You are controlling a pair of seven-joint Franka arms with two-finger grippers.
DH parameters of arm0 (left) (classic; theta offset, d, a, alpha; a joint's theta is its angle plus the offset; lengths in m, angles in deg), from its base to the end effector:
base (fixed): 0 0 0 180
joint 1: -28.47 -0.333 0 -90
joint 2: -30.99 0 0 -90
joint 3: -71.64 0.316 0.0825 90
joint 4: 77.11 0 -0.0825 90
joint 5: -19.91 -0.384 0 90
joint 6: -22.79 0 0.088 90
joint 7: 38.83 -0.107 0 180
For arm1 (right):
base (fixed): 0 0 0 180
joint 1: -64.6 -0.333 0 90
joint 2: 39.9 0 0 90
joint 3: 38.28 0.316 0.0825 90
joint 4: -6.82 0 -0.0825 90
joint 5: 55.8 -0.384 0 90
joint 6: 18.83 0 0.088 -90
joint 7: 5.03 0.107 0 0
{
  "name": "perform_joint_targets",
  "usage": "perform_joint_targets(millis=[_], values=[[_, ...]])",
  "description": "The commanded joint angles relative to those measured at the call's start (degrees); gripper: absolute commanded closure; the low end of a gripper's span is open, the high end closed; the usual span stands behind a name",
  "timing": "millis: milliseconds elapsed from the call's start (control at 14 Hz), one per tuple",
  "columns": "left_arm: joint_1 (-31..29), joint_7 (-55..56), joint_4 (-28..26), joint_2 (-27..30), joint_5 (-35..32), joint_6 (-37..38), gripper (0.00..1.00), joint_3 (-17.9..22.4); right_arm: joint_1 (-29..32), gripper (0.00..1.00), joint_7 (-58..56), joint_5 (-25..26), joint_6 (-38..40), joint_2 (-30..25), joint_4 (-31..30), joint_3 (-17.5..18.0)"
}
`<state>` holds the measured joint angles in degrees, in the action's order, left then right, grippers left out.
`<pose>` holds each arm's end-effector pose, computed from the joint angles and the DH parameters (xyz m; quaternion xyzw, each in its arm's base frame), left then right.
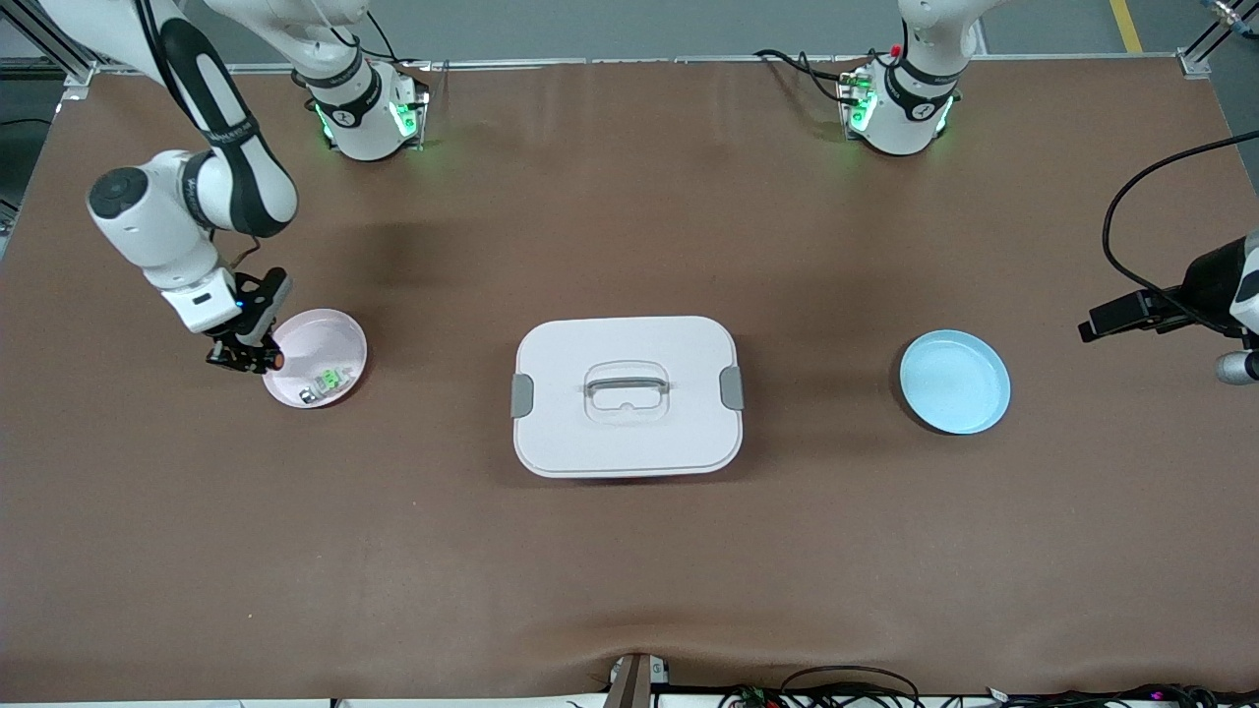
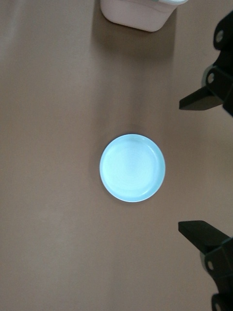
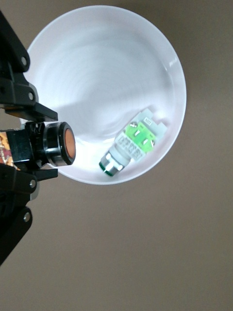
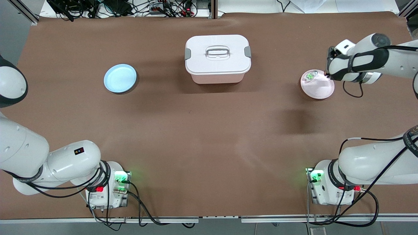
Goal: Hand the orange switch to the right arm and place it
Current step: 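Move the held switch over the pink plate with the right gripper, then lower the switch onto the pink plate and open the right gripper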
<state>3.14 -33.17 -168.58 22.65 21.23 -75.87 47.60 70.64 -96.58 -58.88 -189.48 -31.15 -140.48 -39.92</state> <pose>0.6026 0.0265 0.5481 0.9971 0.0642 -0.0053 0.0408 0.4682 -0.0672 0.2340 0.7545 0.6438 0.0866 0.0932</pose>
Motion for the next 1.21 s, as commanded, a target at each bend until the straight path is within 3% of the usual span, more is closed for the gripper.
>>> perform_joint_targets(millis=[0,498,641,997,1139], values=[[-1.5,-1.3,-12.1,8.8,0.1,-8.9,0.0,-0.7,-0.9,1.0,-0.7,0.5,-5.4,3.3,-1.2,0.2],[1.2,-2.9,-11.2,9.5,0.0,-9.4,0.0,0.2,-4.8,1.0,0.1,0.4,-9.3,5.6,-2.7,0.4],[6.8,-2.9,-10.1,9.6,-0.1,-8.5,0.0,4.9,-5.2,1.0,0.1,0.4,-9.4,5.8,-3.2,0.5],[29.3,-2.9,-8.0,10.7,-0.6,-3.8,0.0,26.8,-5.2,1.0,2.2,0.3,-13.2,5.7,-6.7,0.5],[29.8,-2.9,-7.5,11.4,-0.7,-2.8,0.0,27.5,-4.8,1.0,2.3,0.3,-13.2,5.6,-7.1,0.5]])
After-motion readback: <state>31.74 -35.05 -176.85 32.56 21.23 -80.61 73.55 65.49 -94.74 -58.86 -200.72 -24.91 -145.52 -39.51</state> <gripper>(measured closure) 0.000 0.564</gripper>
